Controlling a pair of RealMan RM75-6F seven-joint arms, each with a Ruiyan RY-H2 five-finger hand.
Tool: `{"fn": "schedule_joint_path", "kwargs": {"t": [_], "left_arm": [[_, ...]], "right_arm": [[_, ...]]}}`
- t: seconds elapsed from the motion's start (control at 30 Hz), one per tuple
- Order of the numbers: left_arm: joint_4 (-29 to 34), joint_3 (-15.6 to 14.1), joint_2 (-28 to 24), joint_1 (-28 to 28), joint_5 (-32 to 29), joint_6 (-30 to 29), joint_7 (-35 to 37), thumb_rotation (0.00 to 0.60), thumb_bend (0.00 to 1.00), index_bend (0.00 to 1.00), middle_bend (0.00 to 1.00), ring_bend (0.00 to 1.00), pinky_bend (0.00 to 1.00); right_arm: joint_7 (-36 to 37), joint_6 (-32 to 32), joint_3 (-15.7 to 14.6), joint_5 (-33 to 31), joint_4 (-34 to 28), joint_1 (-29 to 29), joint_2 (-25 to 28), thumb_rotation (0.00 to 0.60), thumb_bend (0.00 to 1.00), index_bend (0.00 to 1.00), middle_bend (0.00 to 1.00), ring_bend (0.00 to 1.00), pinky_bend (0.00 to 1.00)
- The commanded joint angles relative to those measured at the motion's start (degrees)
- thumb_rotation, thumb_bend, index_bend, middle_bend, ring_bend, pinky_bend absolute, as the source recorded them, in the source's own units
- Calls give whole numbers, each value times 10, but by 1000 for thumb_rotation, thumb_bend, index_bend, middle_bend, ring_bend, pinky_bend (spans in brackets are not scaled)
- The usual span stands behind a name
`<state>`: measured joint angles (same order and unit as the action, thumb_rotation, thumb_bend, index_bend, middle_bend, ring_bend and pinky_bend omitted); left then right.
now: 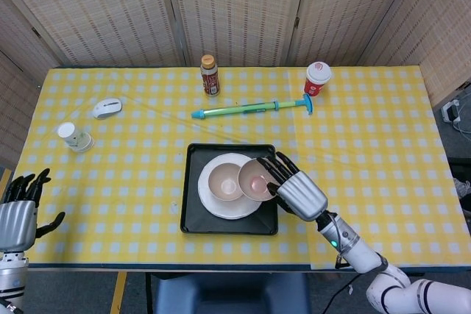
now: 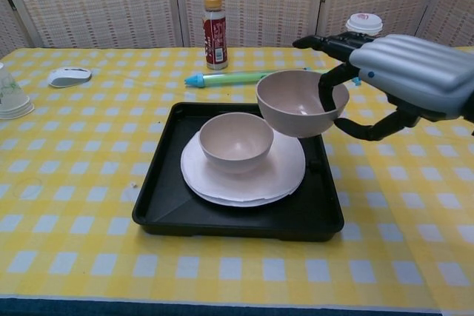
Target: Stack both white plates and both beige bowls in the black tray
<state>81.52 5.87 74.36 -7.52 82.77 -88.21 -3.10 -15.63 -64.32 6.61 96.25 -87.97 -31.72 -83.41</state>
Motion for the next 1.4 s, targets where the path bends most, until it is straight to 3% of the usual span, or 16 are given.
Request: {"fn": "schedule_joint_path", "kwargs": {"t": [0.03, 0.5, 0.87, 1.27, 1.4], "left_arm": [[1, 4, -3, 2, -3, -4, 0, 600, 245, 91, 278, 151, 144], [9, 13, -17, 8, -16, -1, 18, 600, 246, 99, 278, 151, 145], [8, 13, -18, 7, -12, 1, 33, 600, 244, 105, 279, 152, 148], [9, 12, -19, 7, -2, -2, 48, 600, 240, 134, 347, 167, 155], [8, 11, -19, 7, 0, -2, 47, 600, 241, 134, 350, 171, 155]], "right_arm": [[-13, 22, 13, -16, 19, -23, -28, 600, 494, 601, 24, 4, 0], [3, 70, 31, -54, 115, -91, -126, 600, 494, 601, 27, 11, 0], [26, 72, 21, -64, 153, -108, -157, 600, 495, 598, 27, 15, 0], [0, 90, 9, -101, 137, -104, -141, 600, 494, 413, 0, 0, 0], [5, 62, 2, -99, 108, -88, -120, 600, 494, 326, 0, 0, 0]]}}
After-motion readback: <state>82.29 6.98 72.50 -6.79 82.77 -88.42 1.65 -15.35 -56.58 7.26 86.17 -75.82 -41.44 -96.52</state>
